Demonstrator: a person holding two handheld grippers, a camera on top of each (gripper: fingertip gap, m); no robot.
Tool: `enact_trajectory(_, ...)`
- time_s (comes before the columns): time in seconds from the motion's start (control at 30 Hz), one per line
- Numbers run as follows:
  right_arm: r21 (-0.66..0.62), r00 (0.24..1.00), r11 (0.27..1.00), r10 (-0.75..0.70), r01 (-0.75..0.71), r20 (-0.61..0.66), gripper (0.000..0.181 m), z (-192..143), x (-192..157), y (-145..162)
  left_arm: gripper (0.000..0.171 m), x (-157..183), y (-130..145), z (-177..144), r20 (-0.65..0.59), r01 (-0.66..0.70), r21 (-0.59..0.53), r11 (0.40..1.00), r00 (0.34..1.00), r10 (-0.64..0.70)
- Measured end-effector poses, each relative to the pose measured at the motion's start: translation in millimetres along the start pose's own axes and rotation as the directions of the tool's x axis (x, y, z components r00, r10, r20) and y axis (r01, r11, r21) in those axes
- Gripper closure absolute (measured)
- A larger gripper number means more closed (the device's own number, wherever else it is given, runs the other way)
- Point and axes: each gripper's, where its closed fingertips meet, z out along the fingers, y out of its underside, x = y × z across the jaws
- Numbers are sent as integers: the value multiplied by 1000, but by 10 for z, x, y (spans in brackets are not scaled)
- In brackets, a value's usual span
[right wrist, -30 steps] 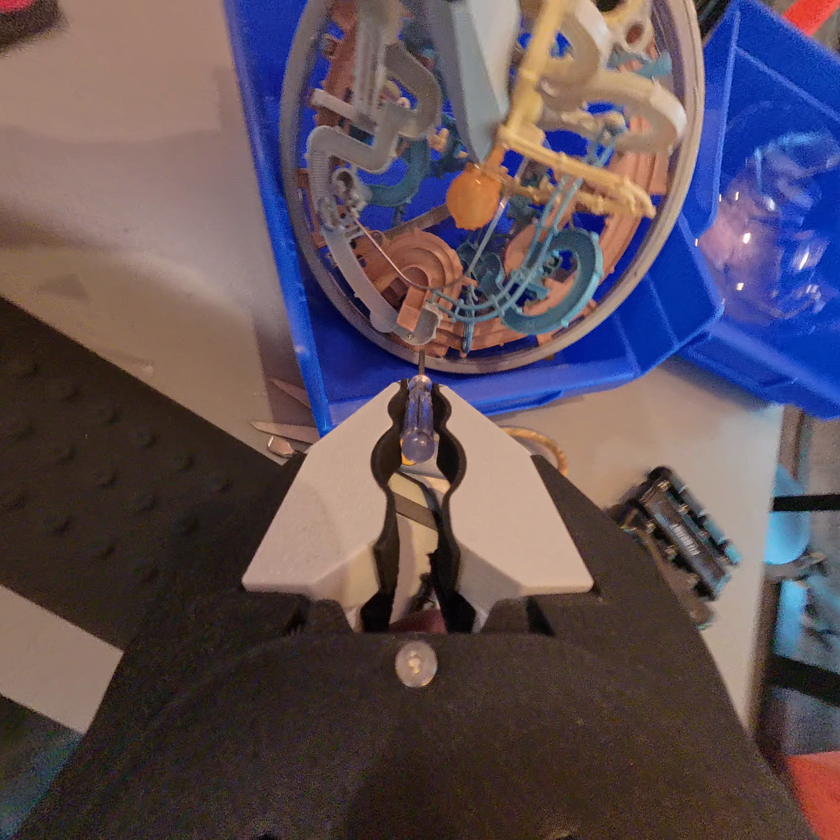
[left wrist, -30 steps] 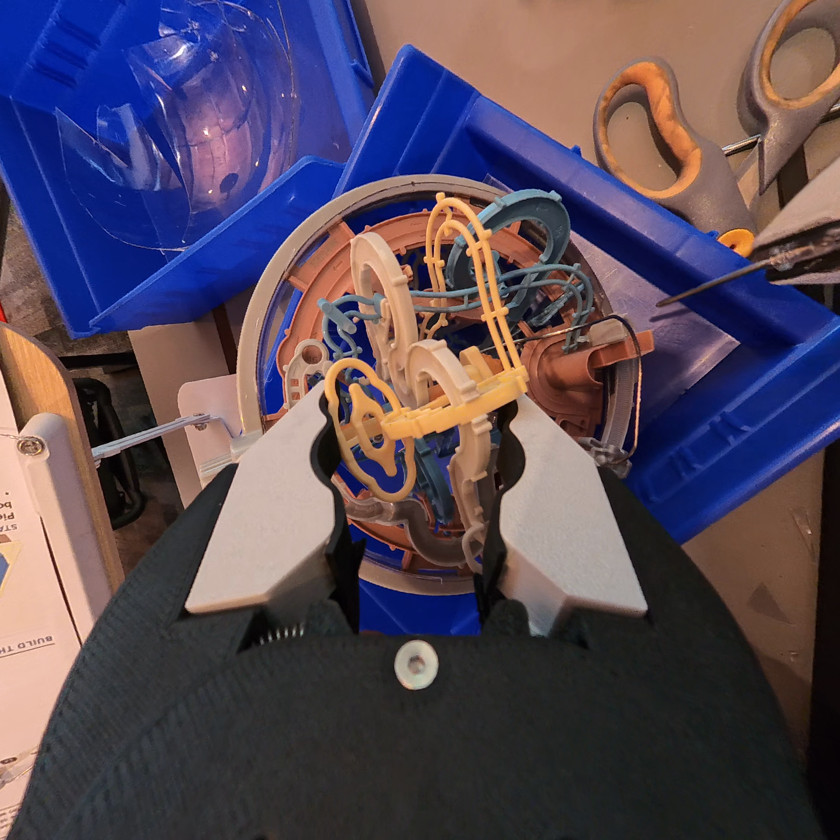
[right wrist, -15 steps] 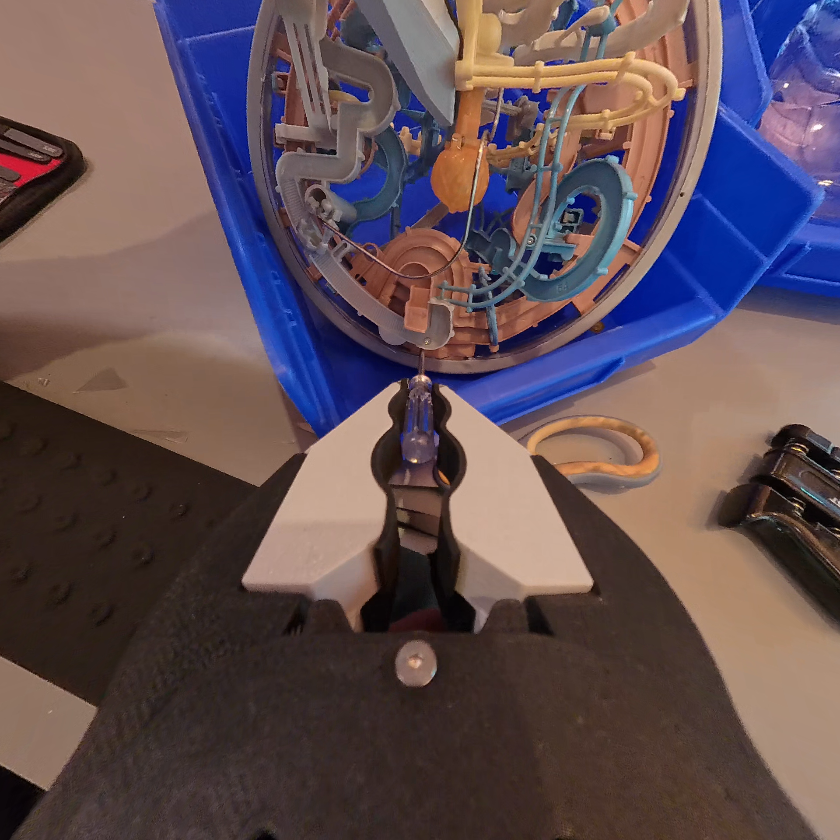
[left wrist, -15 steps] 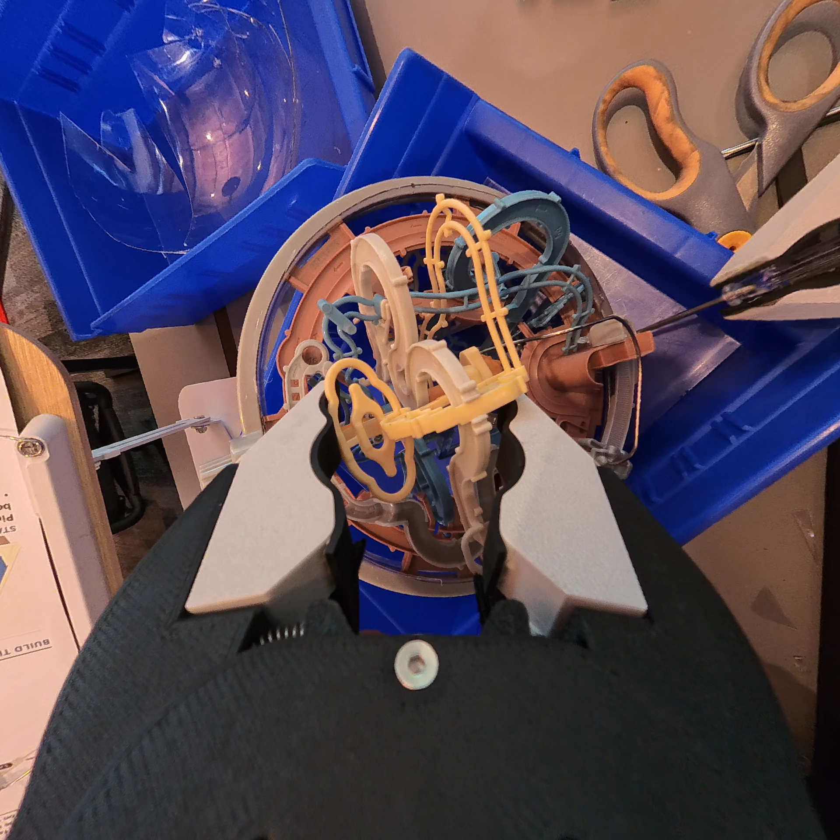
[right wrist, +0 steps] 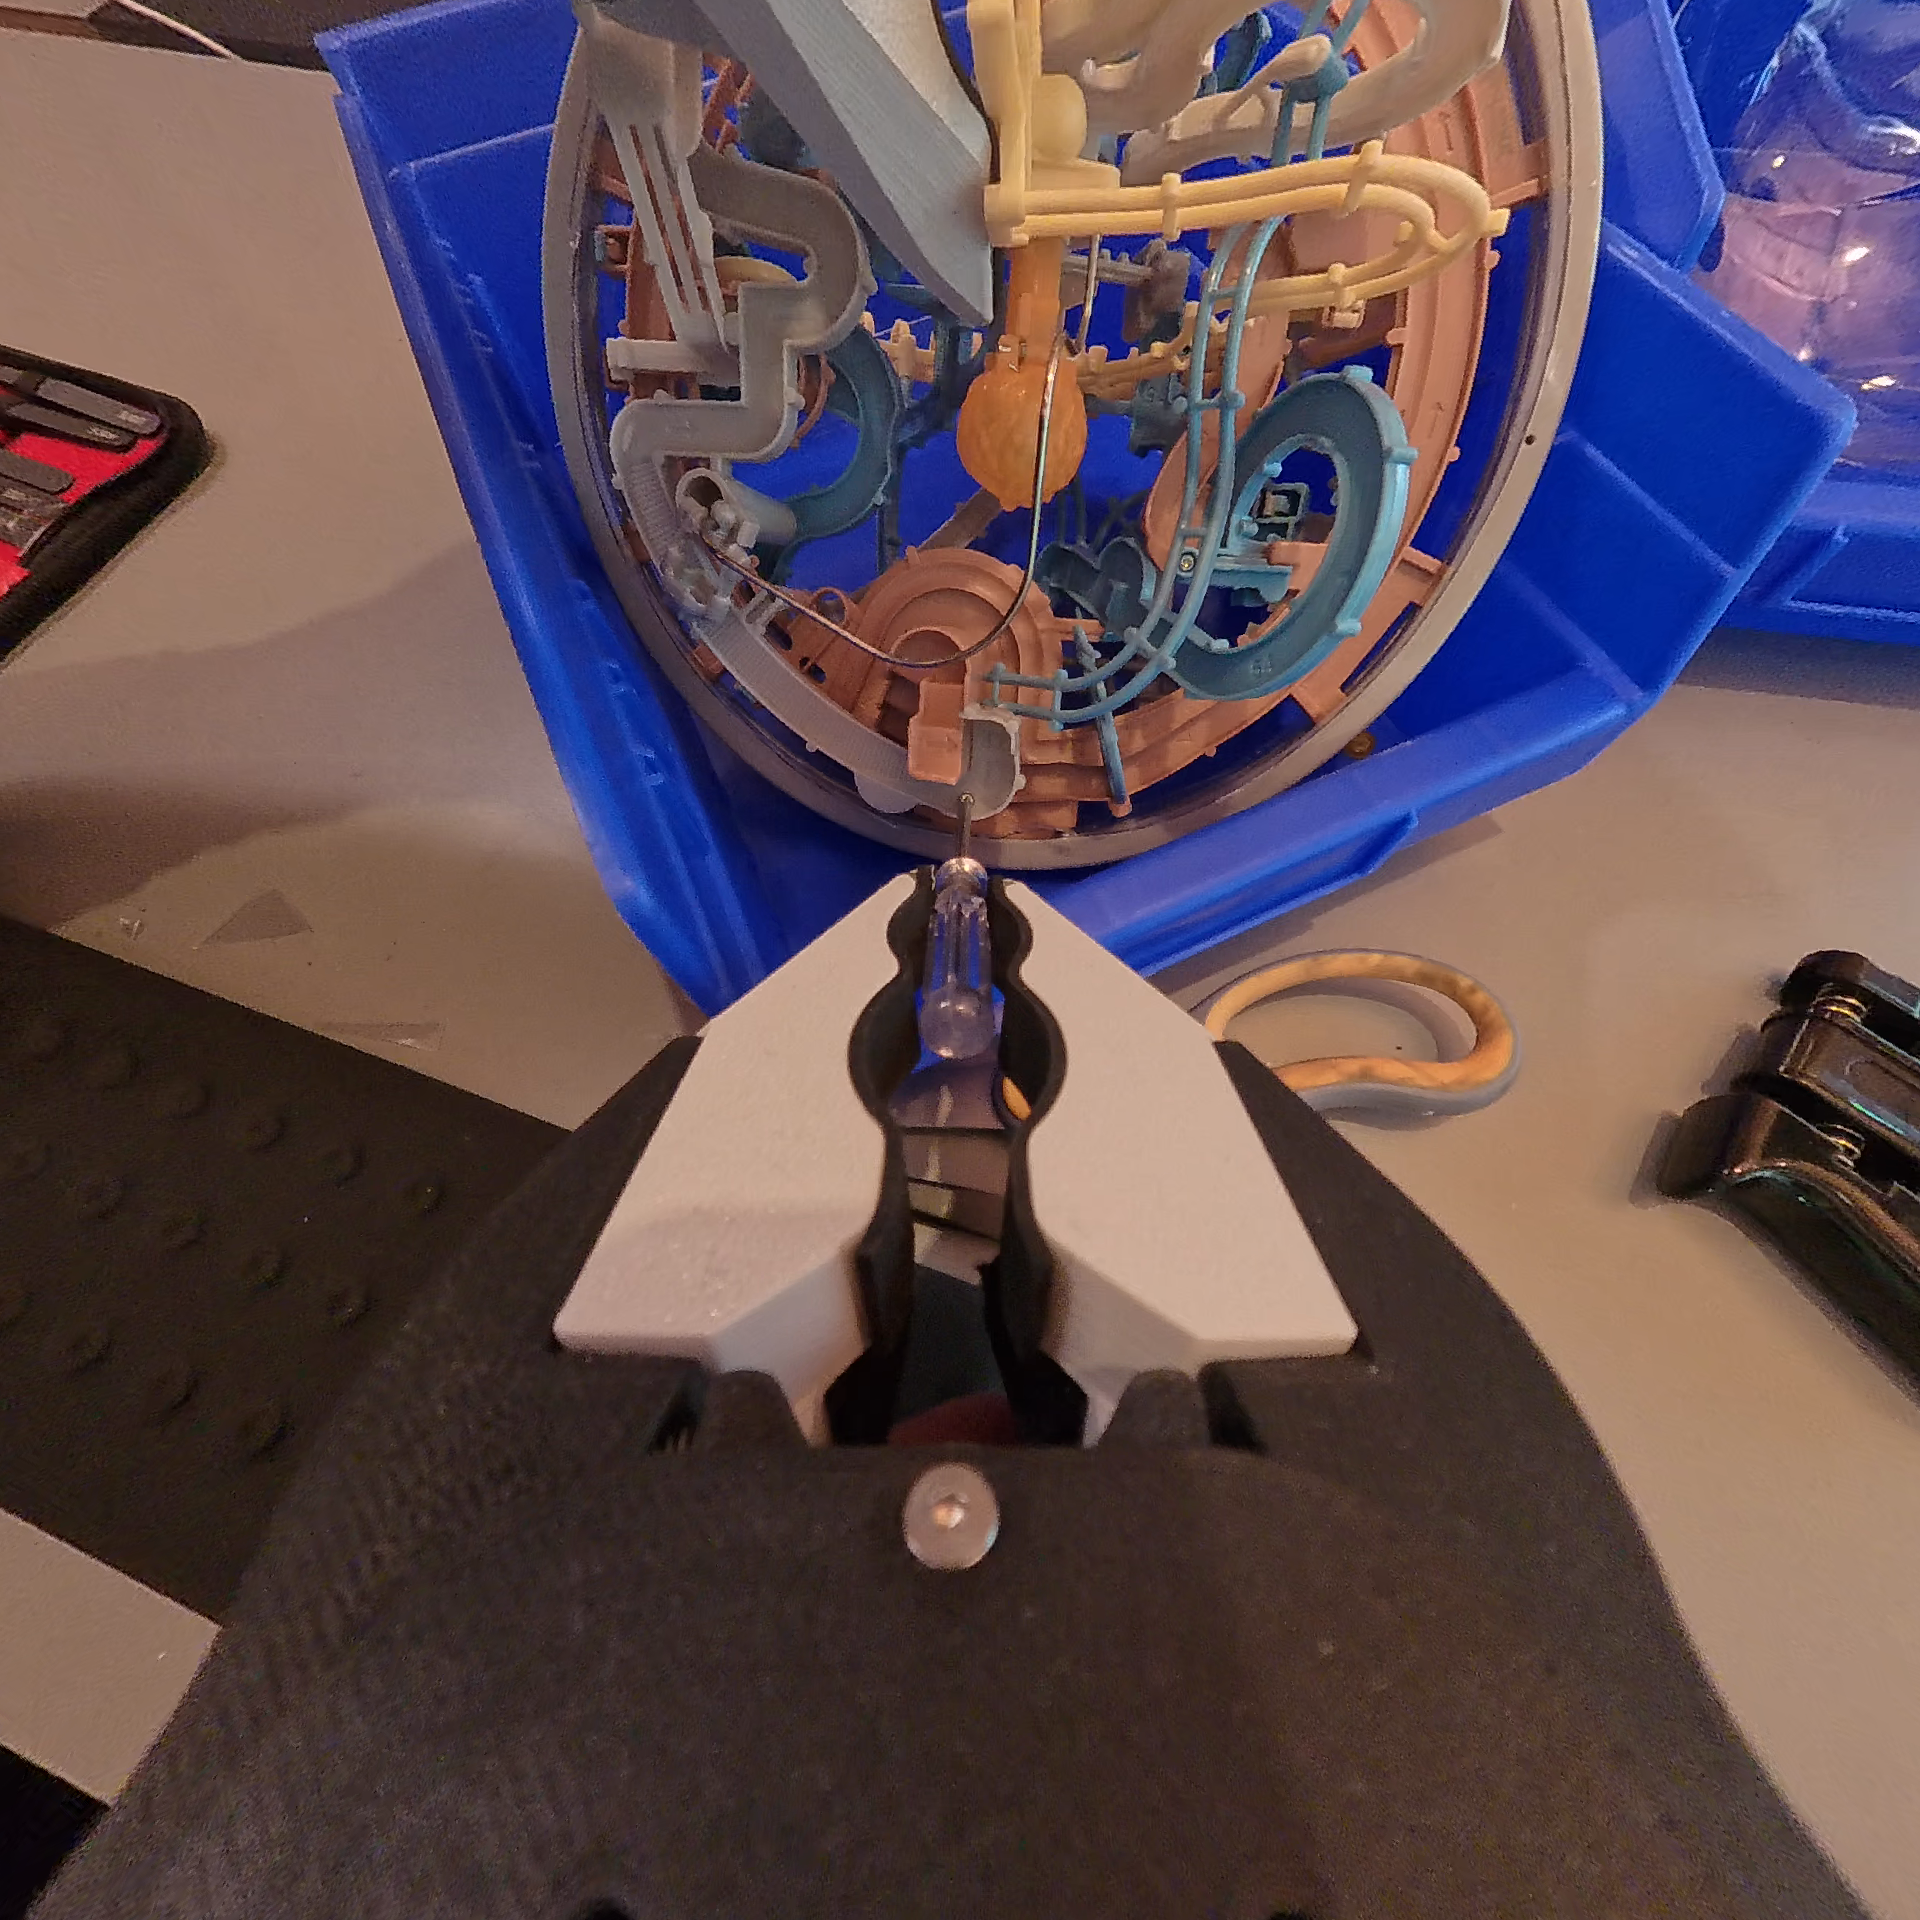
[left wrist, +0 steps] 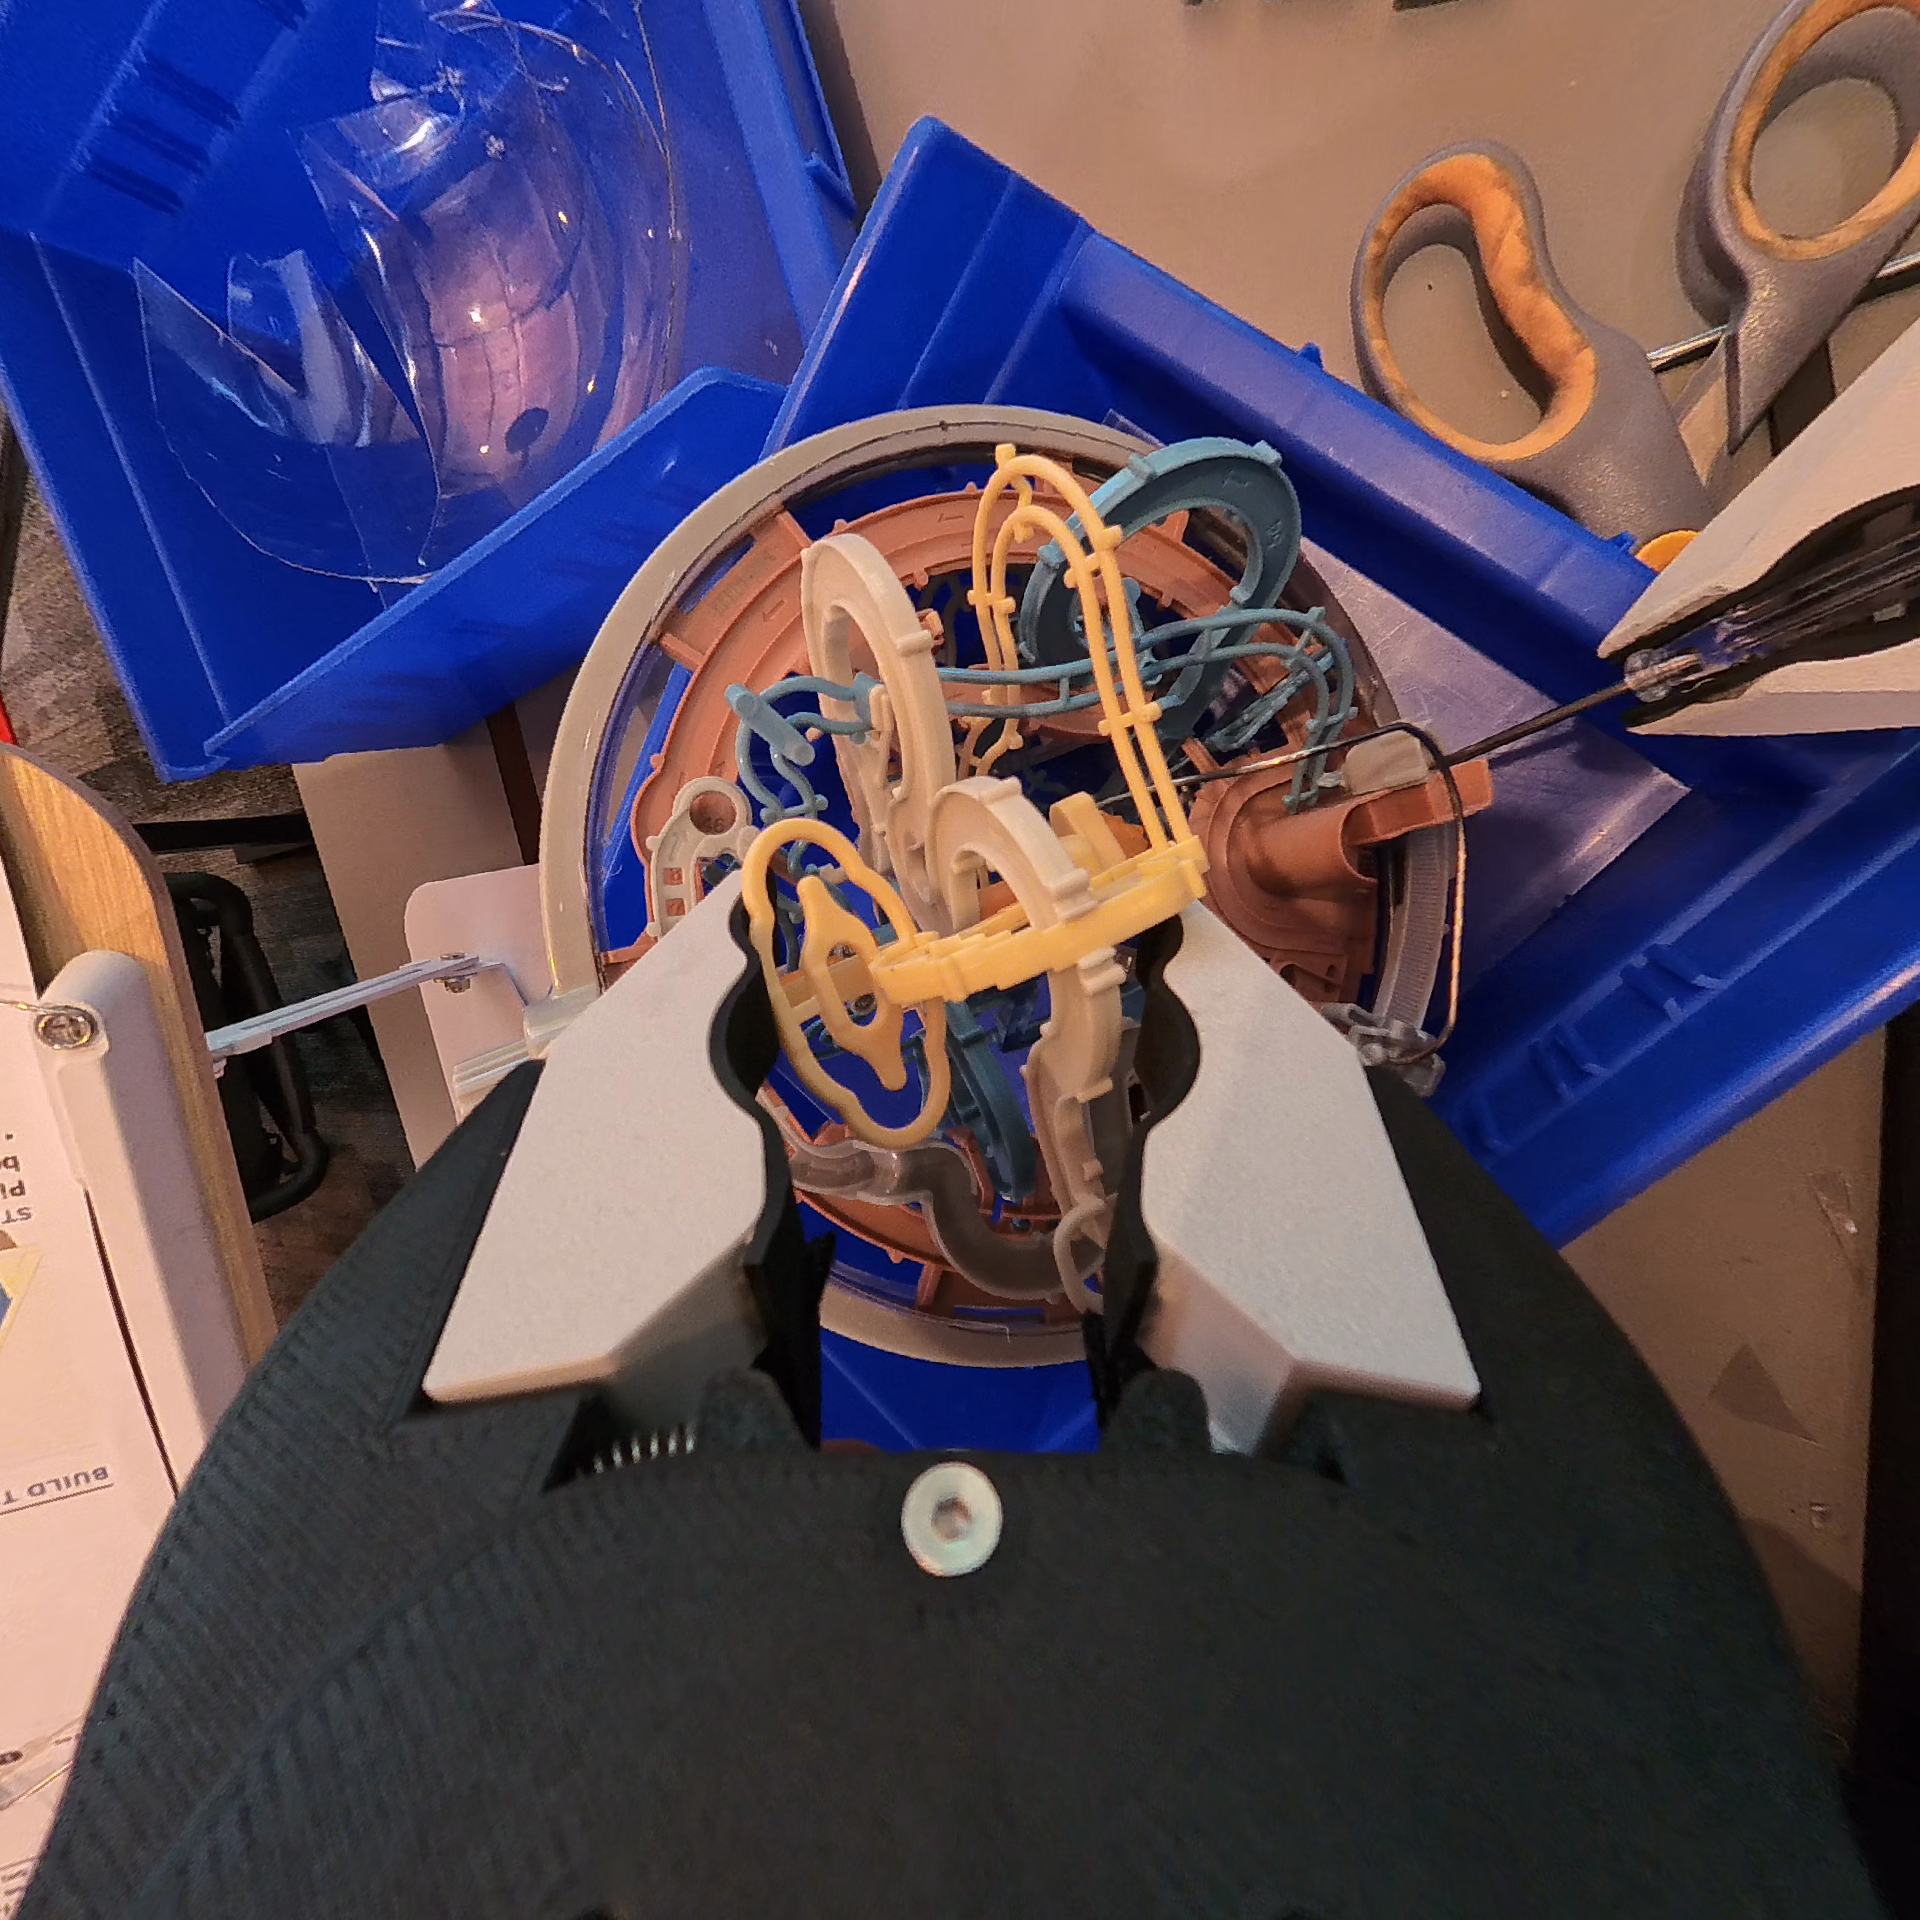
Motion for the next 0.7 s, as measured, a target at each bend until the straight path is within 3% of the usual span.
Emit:
enact_trajectory(0.23, -26, 999, 999, 32, -33, -18, 175, 14, -24, -39, 104, -3, -1, 5, -5, 20, 3, 1000, 1000, -20)
enact_trajectory(0.33, -37, 994, 993, -109, 108, -32, 175, 28, -43, -29, 104, -7, 1, 7, -10, 24, 9, 1000, 1000, -24)
enact_trajectory(0.47, -74, 925, 924, -379, 376, -30, 174, 33, -61, -26, 104, -11, 6, 8, -14, 28, 15, 1000, 1000, -28)
enact_trajectory(0.57, -116, 786, 781, -618, 613, -7, 174, 33, -68, -25, 104, -14, 10, 9, -14, 26, 16, 1000, 1000, -26)
enact_trajectory(0.6, -132, 705, 698, -710, 704, 4, 174, 33, -71, -23, 104, -14, 11, 9, -12, 23, 15, 1000, 1000, -23)
enact_trajectory(0.7, -163, 358, 344, -932, 925, 62, 175, 48, -77, -39, 104, -18, 9, 10, -5, 16, 11, 1000, 1000, -16)
